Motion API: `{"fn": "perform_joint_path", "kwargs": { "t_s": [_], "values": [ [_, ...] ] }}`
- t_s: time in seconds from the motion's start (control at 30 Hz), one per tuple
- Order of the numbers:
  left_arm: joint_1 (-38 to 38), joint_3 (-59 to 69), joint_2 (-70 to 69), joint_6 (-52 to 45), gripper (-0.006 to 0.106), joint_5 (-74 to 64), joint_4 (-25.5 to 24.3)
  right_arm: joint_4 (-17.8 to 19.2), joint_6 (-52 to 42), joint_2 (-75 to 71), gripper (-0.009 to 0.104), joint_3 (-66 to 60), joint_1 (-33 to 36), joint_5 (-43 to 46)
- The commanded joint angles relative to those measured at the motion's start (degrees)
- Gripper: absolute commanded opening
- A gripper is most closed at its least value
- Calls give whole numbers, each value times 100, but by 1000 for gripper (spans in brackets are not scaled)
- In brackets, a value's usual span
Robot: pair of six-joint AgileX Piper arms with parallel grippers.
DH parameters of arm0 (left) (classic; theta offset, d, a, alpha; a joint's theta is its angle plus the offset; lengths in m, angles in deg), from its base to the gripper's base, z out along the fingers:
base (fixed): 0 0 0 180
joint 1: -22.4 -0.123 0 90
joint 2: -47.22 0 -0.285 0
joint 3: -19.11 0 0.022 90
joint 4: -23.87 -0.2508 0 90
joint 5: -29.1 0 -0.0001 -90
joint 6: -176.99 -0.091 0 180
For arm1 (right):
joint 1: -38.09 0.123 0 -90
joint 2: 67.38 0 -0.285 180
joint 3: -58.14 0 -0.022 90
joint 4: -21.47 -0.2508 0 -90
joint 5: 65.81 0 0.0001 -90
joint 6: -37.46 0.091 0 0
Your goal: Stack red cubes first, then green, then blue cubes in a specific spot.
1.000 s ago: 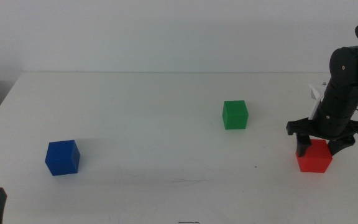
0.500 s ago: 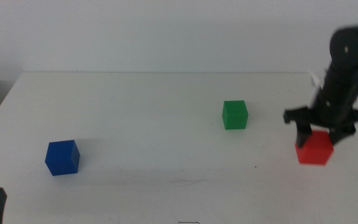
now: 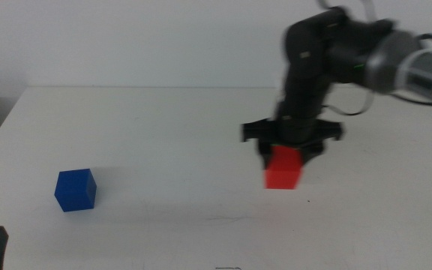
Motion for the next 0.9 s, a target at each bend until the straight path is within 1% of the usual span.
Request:
{"fn": "perform_joint_path", "kwargs": {
  "t_s": [0.0,0.17,0.4,0.87],
  "values": [
    [26,-15,-115,4,91,492,47,1,177,-13,-1,543,224,-410],
    [26,-15,-115,4,91,492,47,-29,474,508,-1,1159,596,-457],
    [26,-15,-115,4,91,492,47,-112,725,806,-1,1361,842,-457],
    [26,-15,-115,4,91,492,47,-130,834,1057,-1,1361,879,-457]
  ]
}}
